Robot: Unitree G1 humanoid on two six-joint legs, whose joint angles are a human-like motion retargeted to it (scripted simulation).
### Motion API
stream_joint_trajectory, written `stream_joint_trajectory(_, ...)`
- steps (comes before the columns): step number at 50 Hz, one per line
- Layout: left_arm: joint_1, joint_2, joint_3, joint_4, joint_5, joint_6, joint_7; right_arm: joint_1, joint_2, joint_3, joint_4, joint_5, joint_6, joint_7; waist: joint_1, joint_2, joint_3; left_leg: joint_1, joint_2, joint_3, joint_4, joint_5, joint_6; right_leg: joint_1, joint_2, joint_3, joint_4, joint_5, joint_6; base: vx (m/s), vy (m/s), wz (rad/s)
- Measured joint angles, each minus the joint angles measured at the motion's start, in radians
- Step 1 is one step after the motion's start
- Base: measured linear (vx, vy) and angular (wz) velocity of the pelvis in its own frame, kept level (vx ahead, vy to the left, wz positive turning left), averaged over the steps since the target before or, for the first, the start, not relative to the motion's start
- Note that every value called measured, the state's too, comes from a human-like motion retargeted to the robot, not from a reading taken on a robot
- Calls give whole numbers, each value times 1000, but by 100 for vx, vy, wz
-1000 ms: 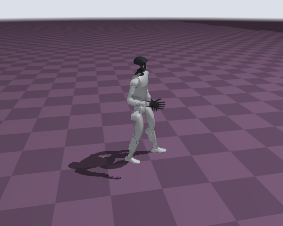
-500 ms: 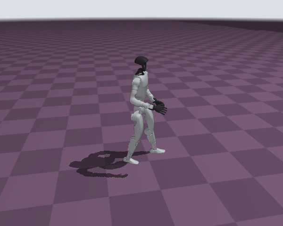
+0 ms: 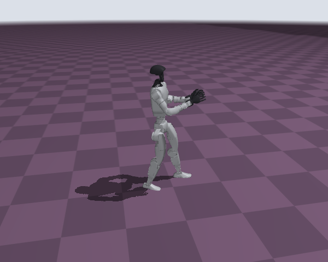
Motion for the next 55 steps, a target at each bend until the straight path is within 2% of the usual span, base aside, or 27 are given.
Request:
stream_joint_trajectory(5,15,-36,-74,276,-124,30,-114,27,3,45,210,2,17,-46,17,-3,14,-28,-2,-13,61,-29,10,13,-7,-5,-17,1,7,0,0,0)
stream_joint_trajectory(10,57,-138,-161,723,-275,70,-130,106,-19,142,546,-21,60,-21,10,-2,51,-96,2,-40,200,-91,20,16,-16,-13,-16,0,11,-1,2,4)
stream_joint_trajectory(13,114,-187,-202,986,-265,104,-143,175,-19,171,817,-4,100,15,2,0,82,-146,11,-55,303,-143,29,16,-17,-13,-14,-2,11,2,8,-1)
stream_joint_trajectory(15,183,-207,-205,1095,-239,130,-180,234,-23,136,990,16,136,37,3,0,105,-170,17,-60,360,-180,39,18,-19,-7,-16,-2,11,6,10,-16)
stream_joint_trajectory(17,281,-211,-186,1118,-220,151,-231,311,-52,45,1101,44,170,42,12,-3,129,-188,20,-60,406,-213,49,20,-23,2,-21,-3,13,9,12,-24)
stream_joint_trajectory(20,452,-197,-160,1060,-219,161,-295,477,-133,-121,1124,141,185,17,35,-14,165,-213,19,-61,460,-251,59,18,-34,15,-27,-4,21,12,14,-23)
stream_joint_trajectory(25,676,-170,-166,978,-243,149,-288,837,-231,-312,971,408,107,19,66,-42,230,-254,-7,-60,477,-220,58,-10,-66,11,-25,1,37,13,17,1)
stream_joint_trajectory(27,729,-169,-153,987,-251,153,-269,957,-242,-345,931,436,97,33,64,-57,259,-266,-27,-54,459,-196,55,-32,-84,0,-10,3,39,11,19,22)
stream_joint_trajectory(30,797,-165,-118,987,-253,162,-260,1097,-248,-368,895,347,123,45,48,-83,309,-278,-61,-47,428,-182,45,-78,-115,-19,42,-7,34,6,19,33)
stream_joint_trajectory(33,860,-142,-91,905,-266,153,-246,1190,-254,-364,841,150,165,52,14,-118,373,-305,-110,-54,417,-185,45,-176,-162,-40,199,-59,2,-2,18,50)
stream_joint_trajectory(38,910,-103,-70,707,-383,100,-143,1294,-258,-318,738,-35,176,22,-51,-168,466,-515,-182,-76,663,-259,84,-488,-249,5,730,-179,-70,-12,13,75)
stream_joint_trajectory(42,750,-124,-61,729,-459,104,-48,1271,-241,-249,725,-30,174,3,-109,-156,494,-781,-190,-95,1011,-349,124,-721,-227,106,1131,-256,-78,-12,7,78)
stream_joint_trajectory(45,443,-144,-55,945,-481,176,-33,1101,-211,-160,862,-34,214,33,-135,-137,498,-924,-175,-110,1229,-400,143,-785,-186,154,1318,-334,-80,-9,0,45)
stream_joint_trajectory(47,208,-136,-56,1085,-500,229,-48,921,-183,-103,1008,-73,262,81,-144,-136,494,-954,-161,-115,1329,-426,137,-767,-180,152,1391,-401,-88,-12,-8,18)
stream_joint_trajectory(49,-30,-123,-64,1153,-546,250,-52,697,-161,-63,1131,-107,300,98,-148,-136,486,-947,-138,-122,1382,-439,123,-732,-178,129,1425,-456,-105,-21,-15,-12)
stream_joint_trajectory(51,-246,-111,-97,1119,-609,235,-57,465,-159,-25,1150,-76,306,43,-146,-126,464,-915,-111,-138,1371,-421,108,-700,-163,97,1410,-477,-128,-36,-20,-42)
stream_joint_trajectory(53,-458,-97,-168,1032,-650,204,-81,240,-178,35,1039,34,268,-54,-130,-104,438,-853,-84,-162,1273,-359,97,-674,-125,72,1332,-447,-147,-53,-25,-70)
stream_joint_trajectory(55,-669,-73,-275,933,-645,174,-103,35,-225,123,821,162,204,-125,-92,-84,411,-742,-54,-168,1067,-280,99,-645,-75,69,1185,-360,-137,-65,-29,-101)
